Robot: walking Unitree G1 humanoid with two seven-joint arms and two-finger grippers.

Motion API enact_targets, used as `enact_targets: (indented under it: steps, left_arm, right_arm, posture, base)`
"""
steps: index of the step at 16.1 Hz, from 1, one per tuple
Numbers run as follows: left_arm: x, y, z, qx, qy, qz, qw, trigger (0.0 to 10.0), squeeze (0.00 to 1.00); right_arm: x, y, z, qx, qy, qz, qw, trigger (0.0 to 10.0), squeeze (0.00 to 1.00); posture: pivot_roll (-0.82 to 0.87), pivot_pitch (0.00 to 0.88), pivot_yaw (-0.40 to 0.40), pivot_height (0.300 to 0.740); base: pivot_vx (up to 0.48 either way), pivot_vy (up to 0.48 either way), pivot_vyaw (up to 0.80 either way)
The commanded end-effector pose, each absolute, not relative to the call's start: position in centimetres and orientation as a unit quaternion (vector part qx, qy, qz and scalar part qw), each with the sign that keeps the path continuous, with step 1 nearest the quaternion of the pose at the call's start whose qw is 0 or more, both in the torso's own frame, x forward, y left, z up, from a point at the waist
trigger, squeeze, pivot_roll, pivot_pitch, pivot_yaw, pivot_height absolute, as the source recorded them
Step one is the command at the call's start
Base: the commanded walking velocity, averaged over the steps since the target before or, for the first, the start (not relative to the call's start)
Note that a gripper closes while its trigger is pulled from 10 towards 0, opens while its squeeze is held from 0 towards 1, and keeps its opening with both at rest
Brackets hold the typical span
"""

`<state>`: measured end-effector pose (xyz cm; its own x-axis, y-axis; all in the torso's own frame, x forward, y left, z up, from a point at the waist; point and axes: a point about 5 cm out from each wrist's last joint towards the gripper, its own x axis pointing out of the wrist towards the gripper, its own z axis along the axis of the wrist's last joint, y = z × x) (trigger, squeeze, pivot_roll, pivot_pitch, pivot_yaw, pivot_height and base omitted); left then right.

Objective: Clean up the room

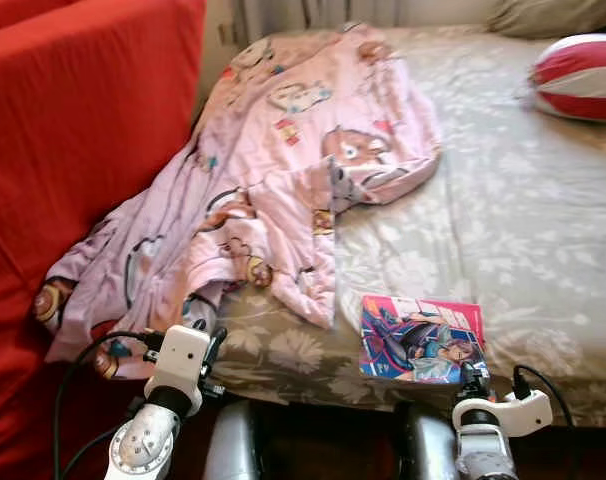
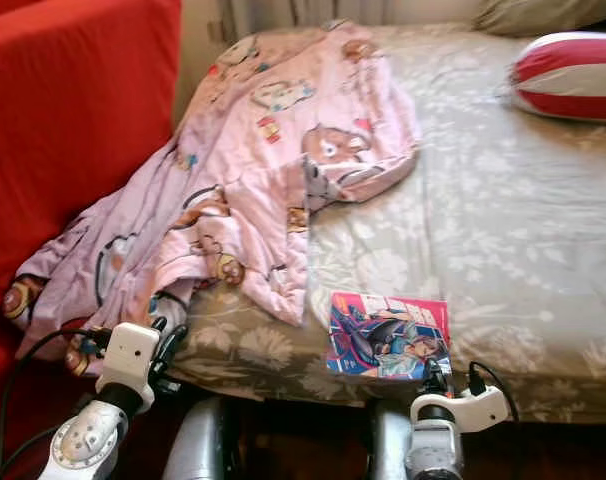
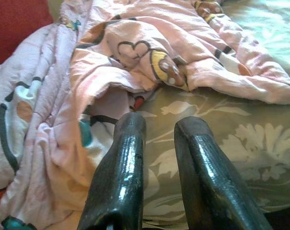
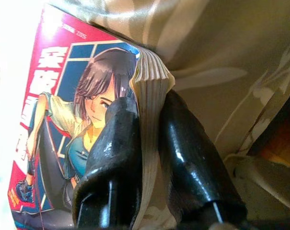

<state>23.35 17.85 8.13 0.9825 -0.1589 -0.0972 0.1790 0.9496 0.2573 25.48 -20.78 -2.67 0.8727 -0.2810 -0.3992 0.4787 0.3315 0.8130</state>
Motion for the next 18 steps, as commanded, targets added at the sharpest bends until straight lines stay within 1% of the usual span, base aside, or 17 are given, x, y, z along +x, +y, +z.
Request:
enact_targets:
  steps: [1, 2, 3, 5, 7, 9, 11, 12, 13, 15, 16, 17, 18]
  left_arm:
    - [23.3, 18.3, 7.8, 0.143, 0.041, -0.078, 0.986, 10.0, 0.0]
    - [23.5, 18.4, 7.6, 0.143, 0.039, -0.072, 0.986, 10.0, 0.0]
    - [23.6, 18.4, 7.5, 0.144, 0.039, -0.071, 0.986, 10.0, 0.0]
    - [24.1, 18.5, 7.2, 0.144, 0.038, -0.064, 0.987, 10.0, 0.0]
    - [24.5, 18.6, 6.9, 0.144, 0.037, -0.06, 0.987, 10.0, 0.0]
    - [25.3, 18.8, 6.4, 0.137, 0.038, -0.049, 0.989, 10.0, 0.0]
    - [26.0, 19.0, 5.9, 0.123, 0.044, -0.035, 0.991, 10.0, 0.0]
    - [26.4, 19.2, 5.4, 0.104, 0.05, -0.019, 0.993, 10.0, 0.0]
    - [26.7, 19.5, 4.8, 0.071, 0.061, -0.003, 0.996, 10.0, 0.0]
    - [26.8, 19.8, 3.8, 0.04, 0.084, 0.01, 0.996, 10.0, 0.0]
    - [26.4, 20.0, 3.0, 0.037, 0.099, 0.011, 0.994, 10.0, 0.0]
    - [26.0, 20.4, 2.0, 0.012, 0.117, 0.025, 0.993, 10.0, 0.0]
    - [25.5, 20.8, 1.1, 0.003, 0.137, 0.037, 0.99, 10.0, 0.0]
  right_arm:
    - [25.6, -21.0, -2.3, 0.512, 0.087, -0.234, 0.822, 0.0, 0.0]
    - [26.4, -21.2, -1.1, 0.485, 0.059, -0.212, 0.846, 0.0, 0.0]
    - [26.5, -21.3, -0.8, 0.474, 0.055, -0.207, 0.854, 0.0, 0.0]
    - [27.1, -21.3, 0.8, 0.424, 0.027, -0.171, 0.889, 0.0, 0.0]
    - [27.6, -21.5, 2.3, 0.39, 0.003, -0.155, 0.908, 0.0, 0.0]
    - [28.4, -21.0, 4.9, 0.305, -0.021, -0.101, 0.947, 0.0, 0.0]
    - [29.1, -20.3, 6.0, 0.251, -0.012, -0.062, 0.966, 0.0, 0.0]
    - [29.4, -19.4, 6.8, 0.198, -0.011, -0.014, 0.98, 8.8, 0.0]
    - [29.7, -18.9, 7.3, 0.169, -0.008, 0.014, 0.986, 10.0, 0.0]
    - [30.0, -19.0, 7.6, 0.147, 0.003, 0.012, 0.989, 10.0, 0.0]
    - [30.2, -19.1, 7.4, 0.143, 0.014, 0.004, 0.99, 10.0, 0.0]
    - [30.4, -18.5, 7.4, 0.139, 0.016, 0.016, 0.99, 10.0, 0.0]
    - [30.5, -17.9, 7.2, 0.115, 0.03, 0.035, 0.992, 10.0, 0.0]
  posture:
    - [0.18, 0.061, 0.059, 0.549]
    - [0.17, 0.042, 0.054, 0.549]
    - [0.17, 0.037, 0.054, 0.549]
    - [0.16, 0.009, 0.052, 0.549]
    - [0.14, 0.0, 0.049, 0.549]
    - [0.12, 0.0, 0.044, 0.549]
    - [0.1, 0.0, 0.035, 0.549]
    - [0.09, 0.0, 0.028, 0.549]
    - [0.08, 0.0, 0.022, 0.549]
    - [0.08, 0.0, 0.022, 0.549]
    - [0.07, 0.0, 0.024, 0.559]
    - [0.06, 0.0, 0.024, 0.569]
    - [0.07, 0.0, 0.021, 0.584]
  base:
    - [0.0, 0.0, 0.0]
    - [0.0, 0.0, 0.0]
    - [0.0, 0.0, 0.0]
    - [0.0, 0.0, 0.0]
    - [0.0, 0.0, 0.0]
    - [0.0, 0.0, 0.0]
    - [0.0, 0.0, 0.0]
    - [0.0, 0.0, 0.0]
    - [0.0, 0.0, 0.0]
    - [0.0, 0.0, 0.0]
    - [0.0, 0.0, 0.0]
    - [0.0, 0.0, 0.0]
    - [0.0, 0.0, 0.0]
